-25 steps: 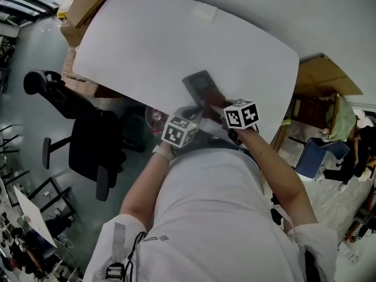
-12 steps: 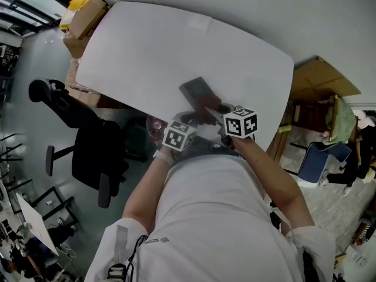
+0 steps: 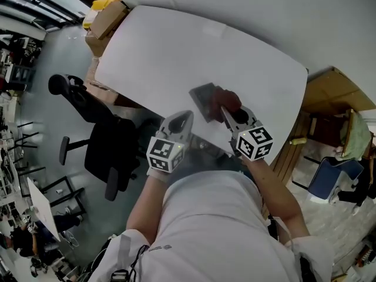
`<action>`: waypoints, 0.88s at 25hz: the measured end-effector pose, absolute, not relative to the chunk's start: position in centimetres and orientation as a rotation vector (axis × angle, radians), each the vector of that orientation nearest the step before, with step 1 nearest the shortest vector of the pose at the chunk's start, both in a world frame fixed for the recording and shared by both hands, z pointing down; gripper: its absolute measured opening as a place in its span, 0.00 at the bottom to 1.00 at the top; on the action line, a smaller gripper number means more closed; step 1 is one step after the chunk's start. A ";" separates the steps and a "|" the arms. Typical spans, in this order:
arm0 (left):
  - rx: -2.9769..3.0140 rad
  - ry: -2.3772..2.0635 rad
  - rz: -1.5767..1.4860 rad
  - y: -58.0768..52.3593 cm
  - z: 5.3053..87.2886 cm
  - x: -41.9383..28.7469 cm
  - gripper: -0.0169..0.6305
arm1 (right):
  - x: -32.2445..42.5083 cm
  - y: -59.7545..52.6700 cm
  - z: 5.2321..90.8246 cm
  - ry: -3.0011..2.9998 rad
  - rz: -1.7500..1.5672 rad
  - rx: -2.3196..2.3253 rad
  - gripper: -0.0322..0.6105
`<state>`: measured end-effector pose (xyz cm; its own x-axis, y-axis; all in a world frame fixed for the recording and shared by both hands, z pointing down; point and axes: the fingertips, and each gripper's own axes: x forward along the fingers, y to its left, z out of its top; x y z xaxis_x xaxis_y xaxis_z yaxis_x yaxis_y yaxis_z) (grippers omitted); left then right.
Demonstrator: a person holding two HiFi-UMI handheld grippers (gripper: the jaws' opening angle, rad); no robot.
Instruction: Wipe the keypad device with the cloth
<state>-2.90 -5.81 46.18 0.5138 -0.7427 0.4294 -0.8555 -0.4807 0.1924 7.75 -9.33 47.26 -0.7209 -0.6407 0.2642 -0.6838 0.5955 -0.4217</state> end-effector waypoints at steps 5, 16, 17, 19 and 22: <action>2.476 -1.343 0.301 -6.0 40.8 -2.9 0.04 | 7.5 -8.2 43.1 -2.775 0.546 1.160 0.16; 2.710 -1.109 0.249 -2.3 36.7 -4.6 0.04 | 6.3 -2.6 37.1 -2.716 0.411 1.486 0.16; 2.723 -1.087 0.240 -1.6 36.6 -4.9 0.04 | 6.1 -1.8 36.9 -2.704 0.395 1.508 0.16; 2.731 -1.053 0.218 -0.2 36.6 -5.8 0.04 | 5.6 -0.1 36.6 -2.679 0.380 1.551 0.16; 2.697 -1.007 0.173 1.7 36.8 -7.9 0.04 | 4.3 2.4 36.4 -2.646 0.385 1.609 0.16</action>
<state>-7.91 1.69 36.84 0.7532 -0.6270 0.1990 -0.6575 -0.7273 0.1968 4.30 2.44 36.41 -0.4682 -0.8716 0.1452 -0.8768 0.4380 -0.1984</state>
